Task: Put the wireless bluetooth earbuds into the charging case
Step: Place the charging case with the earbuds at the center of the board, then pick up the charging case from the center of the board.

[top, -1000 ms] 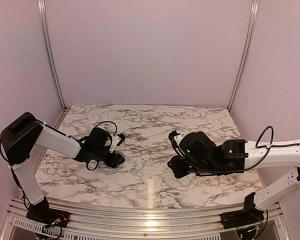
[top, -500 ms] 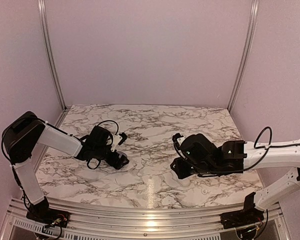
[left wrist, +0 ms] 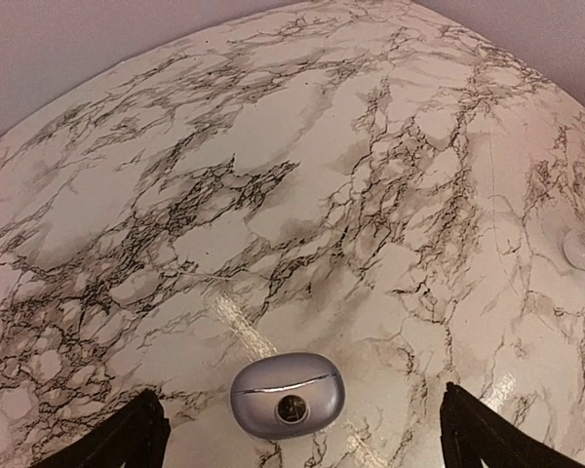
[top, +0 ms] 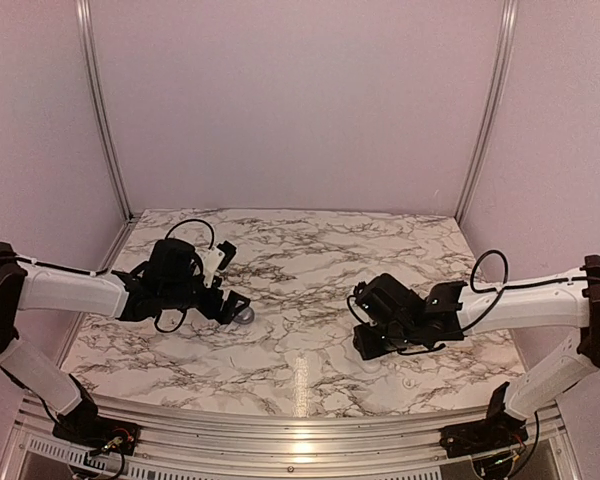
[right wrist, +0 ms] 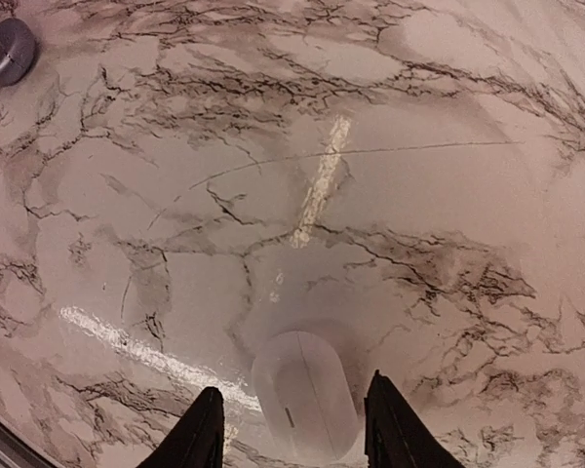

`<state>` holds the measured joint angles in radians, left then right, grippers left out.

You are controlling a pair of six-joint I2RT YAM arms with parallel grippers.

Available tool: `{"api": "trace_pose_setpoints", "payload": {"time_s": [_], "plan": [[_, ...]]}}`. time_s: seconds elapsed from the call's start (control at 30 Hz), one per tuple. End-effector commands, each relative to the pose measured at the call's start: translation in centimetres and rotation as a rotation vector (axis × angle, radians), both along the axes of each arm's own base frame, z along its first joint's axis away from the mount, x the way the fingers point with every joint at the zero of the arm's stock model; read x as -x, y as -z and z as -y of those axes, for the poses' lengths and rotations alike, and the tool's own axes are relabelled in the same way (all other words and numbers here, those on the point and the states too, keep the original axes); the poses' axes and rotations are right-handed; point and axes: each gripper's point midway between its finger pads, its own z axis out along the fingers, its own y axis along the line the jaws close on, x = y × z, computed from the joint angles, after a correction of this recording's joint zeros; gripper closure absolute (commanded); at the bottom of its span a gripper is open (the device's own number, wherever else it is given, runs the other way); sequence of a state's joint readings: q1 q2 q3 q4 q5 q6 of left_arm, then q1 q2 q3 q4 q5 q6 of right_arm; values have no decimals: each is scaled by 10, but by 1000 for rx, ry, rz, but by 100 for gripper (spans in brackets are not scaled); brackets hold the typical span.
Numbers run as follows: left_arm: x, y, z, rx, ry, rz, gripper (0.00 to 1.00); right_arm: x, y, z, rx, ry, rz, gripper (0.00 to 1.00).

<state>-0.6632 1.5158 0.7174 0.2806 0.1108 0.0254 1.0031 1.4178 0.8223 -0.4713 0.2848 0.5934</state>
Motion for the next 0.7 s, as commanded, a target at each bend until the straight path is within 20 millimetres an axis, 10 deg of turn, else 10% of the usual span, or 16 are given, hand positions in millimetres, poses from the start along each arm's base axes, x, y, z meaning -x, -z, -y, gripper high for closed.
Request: {"api": "trace_pose_setpoints", "payload": {"time_s": [0.0, 0.4, 0.67], "plan": [[10, -20, 0, 47, -1, 46, 1, -3, 11, -5, -69, -42, -60, 55], [16, -32, 0, 76, 19, 76, 1, 22, 33, -13, -194, -140, -188, 52], [17, -37, -2, 83, 13, 96, 1, 48, 4, -45, -423, -293, -242, 52]]}}
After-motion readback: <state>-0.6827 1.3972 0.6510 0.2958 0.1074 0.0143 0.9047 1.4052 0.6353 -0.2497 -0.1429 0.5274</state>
